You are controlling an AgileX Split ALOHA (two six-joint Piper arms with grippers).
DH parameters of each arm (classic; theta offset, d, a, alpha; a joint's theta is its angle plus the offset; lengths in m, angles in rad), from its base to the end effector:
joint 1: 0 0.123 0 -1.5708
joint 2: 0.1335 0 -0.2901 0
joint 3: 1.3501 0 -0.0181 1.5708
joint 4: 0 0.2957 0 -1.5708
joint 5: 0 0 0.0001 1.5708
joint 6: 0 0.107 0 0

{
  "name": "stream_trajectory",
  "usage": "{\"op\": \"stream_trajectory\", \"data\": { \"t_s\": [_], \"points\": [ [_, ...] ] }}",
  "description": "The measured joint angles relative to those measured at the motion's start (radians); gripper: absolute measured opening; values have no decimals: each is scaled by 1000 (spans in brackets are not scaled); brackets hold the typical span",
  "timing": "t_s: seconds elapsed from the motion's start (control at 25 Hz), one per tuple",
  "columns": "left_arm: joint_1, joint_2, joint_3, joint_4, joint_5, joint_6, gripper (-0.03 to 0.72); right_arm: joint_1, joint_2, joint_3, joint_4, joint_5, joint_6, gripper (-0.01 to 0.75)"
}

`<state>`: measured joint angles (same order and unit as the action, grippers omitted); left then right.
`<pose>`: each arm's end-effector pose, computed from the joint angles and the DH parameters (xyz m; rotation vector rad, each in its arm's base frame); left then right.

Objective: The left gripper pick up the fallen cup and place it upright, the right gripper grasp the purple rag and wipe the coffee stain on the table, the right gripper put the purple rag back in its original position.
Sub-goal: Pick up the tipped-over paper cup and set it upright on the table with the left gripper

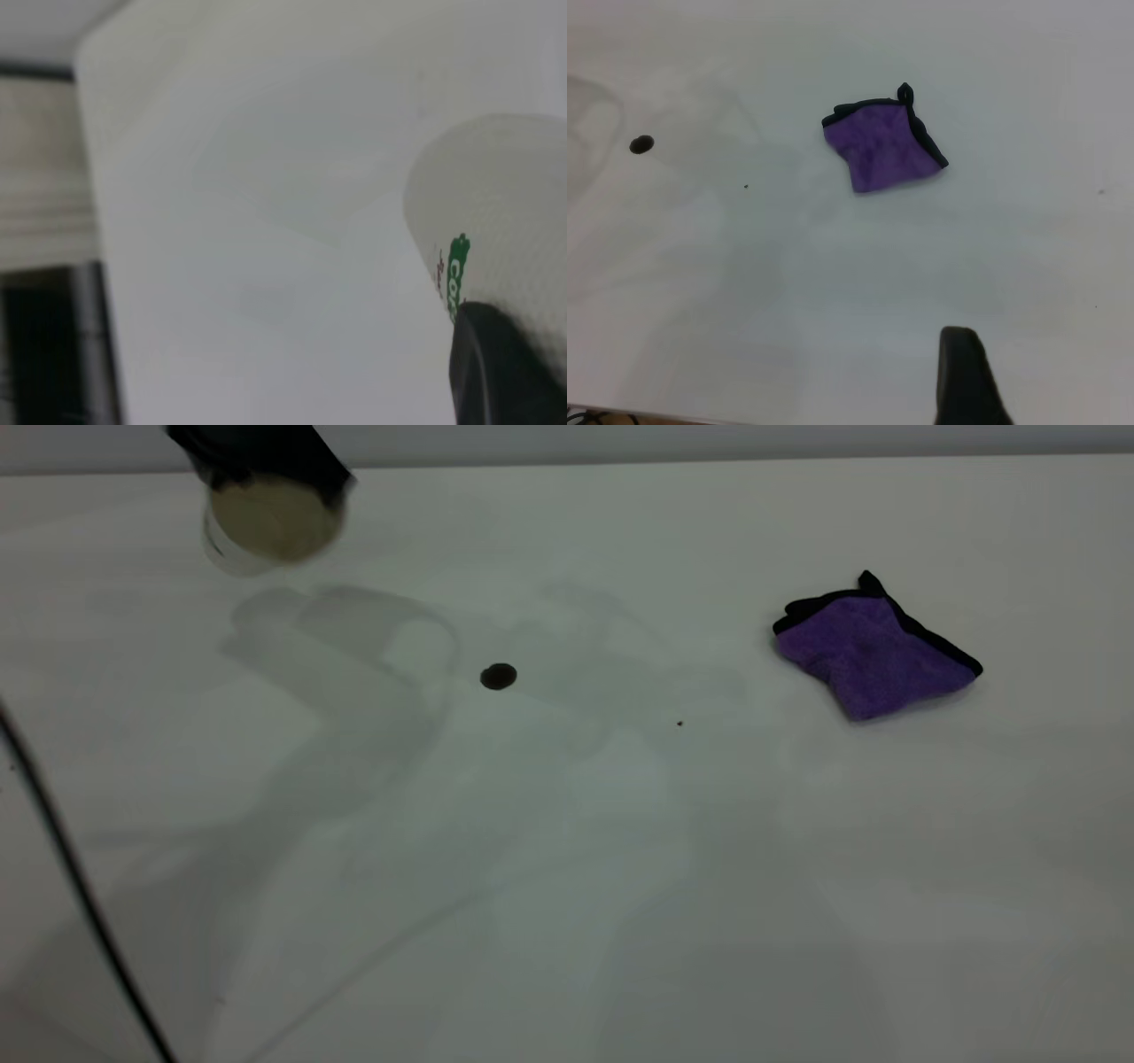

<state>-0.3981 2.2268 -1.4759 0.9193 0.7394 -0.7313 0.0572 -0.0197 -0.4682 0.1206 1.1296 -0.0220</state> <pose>0.4696 -0.1352 0.0762 0.4092 2.5505 0.6431 0.0399 0.0139 0.2761 -0.0939 2.1213 0.1672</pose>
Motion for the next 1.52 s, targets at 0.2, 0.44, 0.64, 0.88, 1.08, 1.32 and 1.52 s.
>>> {"op": "stream_trajectory", "data": {
  "t_s": [0.2, 0.44, 0.64, 0.88, 1.08, 1.32, 1.52],
  "points": [
    [161, -59, -4, -450, -88, 358, -2, 0, 0, 0, 0, 0, 0, 493],
    [323, -47, -6, -1046, -105, 861, -2, 0, 0, 0, 0, 0, 0, 493],
    [352, 0, -12, -1250, -121, 1039, -2, 0, 0, 0, 0, 0, 0, 493],
    [354, 45, -81, -1252, -123, 1027, -2, 0, 0, 0, 0, 0, 0, 493],
    [358, 55, -124, -1246, -119, 968, -2, 0, 0, 0, 0, 0, 0, 493],
    [358, 117, -127, -1245, -102, 954, 0, 0, 0, 0, 0, 0, 0, 493],
    [360, 125, -133, -1246, -100, 948, 8, 0, 0, 0, 0, 0, 0, 493]
  ]
}}
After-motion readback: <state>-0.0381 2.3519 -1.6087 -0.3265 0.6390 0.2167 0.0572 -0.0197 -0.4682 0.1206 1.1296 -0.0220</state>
